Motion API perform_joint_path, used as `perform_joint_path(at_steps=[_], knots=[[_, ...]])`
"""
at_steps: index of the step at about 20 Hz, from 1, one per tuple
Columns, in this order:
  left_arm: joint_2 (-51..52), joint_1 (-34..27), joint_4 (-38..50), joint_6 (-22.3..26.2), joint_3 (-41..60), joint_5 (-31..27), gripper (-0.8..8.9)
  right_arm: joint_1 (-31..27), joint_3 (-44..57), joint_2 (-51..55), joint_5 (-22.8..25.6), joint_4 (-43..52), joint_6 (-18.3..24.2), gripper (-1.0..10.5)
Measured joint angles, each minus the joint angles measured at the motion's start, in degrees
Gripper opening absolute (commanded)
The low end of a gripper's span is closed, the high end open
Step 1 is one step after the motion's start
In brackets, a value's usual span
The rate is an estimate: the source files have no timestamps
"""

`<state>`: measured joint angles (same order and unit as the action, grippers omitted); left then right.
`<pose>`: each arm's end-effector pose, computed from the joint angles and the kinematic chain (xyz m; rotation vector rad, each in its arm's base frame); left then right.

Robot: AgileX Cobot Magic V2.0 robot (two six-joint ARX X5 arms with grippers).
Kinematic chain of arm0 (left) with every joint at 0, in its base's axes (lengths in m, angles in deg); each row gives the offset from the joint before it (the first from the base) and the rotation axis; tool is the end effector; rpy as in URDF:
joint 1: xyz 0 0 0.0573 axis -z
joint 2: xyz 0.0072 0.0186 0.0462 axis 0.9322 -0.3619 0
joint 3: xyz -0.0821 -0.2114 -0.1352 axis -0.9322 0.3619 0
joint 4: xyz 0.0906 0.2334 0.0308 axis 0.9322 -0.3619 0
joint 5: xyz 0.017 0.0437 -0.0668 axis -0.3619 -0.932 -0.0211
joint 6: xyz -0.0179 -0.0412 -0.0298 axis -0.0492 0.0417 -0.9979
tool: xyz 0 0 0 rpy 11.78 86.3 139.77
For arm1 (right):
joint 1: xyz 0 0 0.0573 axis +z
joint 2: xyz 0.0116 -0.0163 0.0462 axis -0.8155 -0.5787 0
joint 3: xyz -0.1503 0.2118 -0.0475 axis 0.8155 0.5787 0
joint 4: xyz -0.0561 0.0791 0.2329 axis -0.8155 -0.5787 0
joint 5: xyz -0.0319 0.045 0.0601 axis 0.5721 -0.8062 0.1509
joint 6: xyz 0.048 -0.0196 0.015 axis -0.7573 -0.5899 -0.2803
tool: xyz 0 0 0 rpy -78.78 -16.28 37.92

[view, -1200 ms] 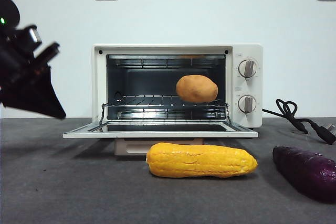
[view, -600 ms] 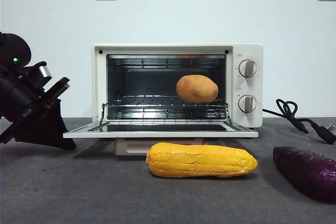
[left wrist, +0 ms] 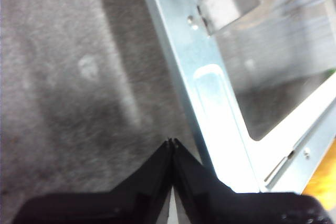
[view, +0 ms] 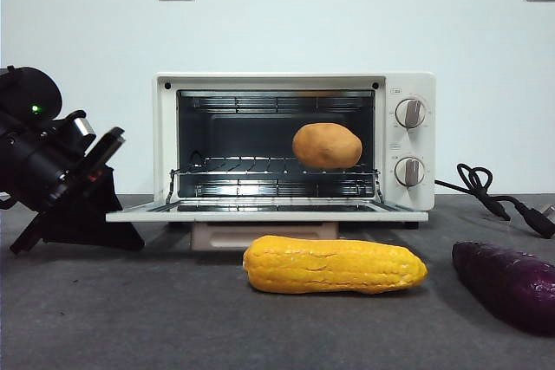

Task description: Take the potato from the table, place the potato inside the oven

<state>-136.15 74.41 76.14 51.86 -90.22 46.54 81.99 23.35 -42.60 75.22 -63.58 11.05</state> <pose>0.3289 -0.0522 0.1238 -0.4474 1.0477 -0.7104 0.0473 0.0236 0.3781 0.0184 0.5584 0.3929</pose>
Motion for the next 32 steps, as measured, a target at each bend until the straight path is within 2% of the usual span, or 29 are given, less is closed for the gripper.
perform_joint_path(at_steps=[6,10,14,17,20,23,27,32], knots=[[-0.04,-2.51,5.66,-5.51,0.17,9.03,-0.08,0.0,0.0,0.0,0.0,0.0,0.0,5.7],[-0.02,-3.65,14.93,-11.61,0.2,14.45,-0.08,0.0,0.0,0.0,0.0,0.0,0.0,5.7],[0.02,-3.63,26.91,-19.34,0.2,14.36,-0.08,0.0,0.0,0.0,0.0,0.0,-0.02,5.7],[0.09,-3.39,35.76,-25.44,0.2,10.05,-0.08,0.0,0.0,0.0,0.0,0.0,-0.26,5.7],[0.24,-3.34,42.1,-29.0,0.13,5.09,-0.08,0.0,0.0,0.0,0.0,0.0,-0.66,5.7],[0.28,-3.43,43.3,-30.29,0.13,5.31,-0.08,0.0,0.0,0.0,0.0,0.0,-0.68,5.7],[2.36,-3.26,41.55,-30.84,0.13,9.09,-0.07,0.0,0.0,0.0,-0.17,0.0,-0.68,5.7],[13.07,-1.81,34.62,-28.81,0.13,8.92,-0.07,0.0,0.0,-0.02,-0.17,0.0,-0.37,5.7]])
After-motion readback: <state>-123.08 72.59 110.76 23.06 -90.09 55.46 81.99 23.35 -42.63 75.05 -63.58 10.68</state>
